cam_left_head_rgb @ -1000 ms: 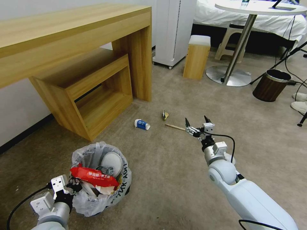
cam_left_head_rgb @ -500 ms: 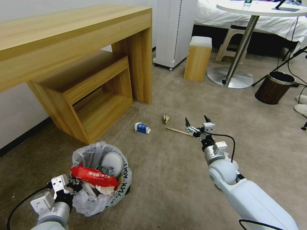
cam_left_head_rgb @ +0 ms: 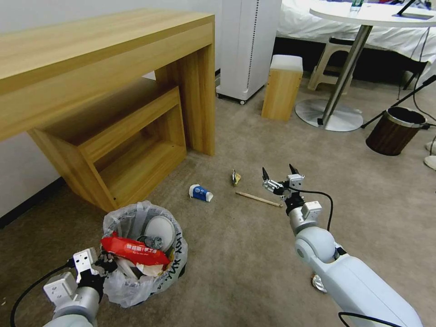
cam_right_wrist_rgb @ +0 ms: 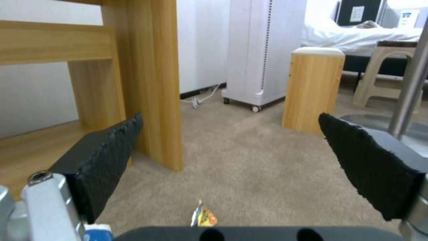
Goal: Pick up the trash bin and place the garbage on the floor into it.
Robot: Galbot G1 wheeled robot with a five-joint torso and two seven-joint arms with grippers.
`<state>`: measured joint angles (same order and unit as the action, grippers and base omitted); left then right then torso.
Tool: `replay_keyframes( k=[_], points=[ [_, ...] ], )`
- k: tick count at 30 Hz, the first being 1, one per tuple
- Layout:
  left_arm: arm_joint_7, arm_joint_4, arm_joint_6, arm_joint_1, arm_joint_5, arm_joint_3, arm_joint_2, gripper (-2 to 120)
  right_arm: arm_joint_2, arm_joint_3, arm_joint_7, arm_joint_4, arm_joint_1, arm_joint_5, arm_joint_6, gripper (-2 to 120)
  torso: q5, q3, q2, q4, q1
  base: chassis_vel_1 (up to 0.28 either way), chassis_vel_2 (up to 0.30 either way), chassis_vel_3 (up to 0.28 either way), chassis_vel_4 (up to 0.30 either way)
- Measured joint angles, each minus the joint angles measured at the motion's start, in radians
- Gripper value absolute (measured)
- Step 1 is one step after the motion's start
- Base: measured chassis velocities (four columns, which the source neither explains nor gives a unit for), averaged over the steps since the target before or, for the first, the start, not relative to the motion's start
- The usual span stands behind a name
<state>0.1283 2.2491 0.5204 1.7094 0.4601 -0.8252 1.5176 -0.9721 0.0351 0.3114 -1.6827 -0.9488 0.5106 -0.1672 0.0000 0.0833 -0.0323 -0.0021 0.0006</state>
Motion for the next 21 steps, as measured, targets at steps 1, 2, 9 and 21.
replay_keyframes(
  k=[1, 2, 9, 21],
  points=[
    [0.0, 0.0, 0.0, -0.001, 0.0, 0.0, 0.0, 0, 0.0, 0.0, 0.0, 0.001, 0.0, -0.001, -0.001, 100, -0.0001, 0.0, 0.0, 0.0, 0.0, -0.122, 0.089, 0.1, -0.111],
    [0.0, -0.001, 0.0, -0.002, 0.0, 0.001, 0.001, 0, 0.0, 0.0, 0.0, 0.002, 0.0, -0.001, -0.001, 100, -0.0001, 0.0, 0.0, -0.0002, 0.0, -0.113, 0.089, 0.11, -0.113],
    [-0.001, -0.005, -0.002, -0.002, -0.003, 0.003, 0.006, 0, 0.001, 0.0, -0.002, 0.007, 0.0, -0.004, -0.006, 100, 0.0, 0.0, 0.0, -0.0003, 0.0, -0.118, 0.099, 0.114, -0.115],
    [-0.001, -0.005, -0.005, -0.001, -0.008, 0.003, 0.013, 0, -0.001, -0.005, -0.011, 0.019, -0.001, -0.014, -0.024, 100, -0.0001, 0.0, 0.0, -0.0002, 0.0, -0.093, 0.1, 0.092, -0.093]
  ],
)
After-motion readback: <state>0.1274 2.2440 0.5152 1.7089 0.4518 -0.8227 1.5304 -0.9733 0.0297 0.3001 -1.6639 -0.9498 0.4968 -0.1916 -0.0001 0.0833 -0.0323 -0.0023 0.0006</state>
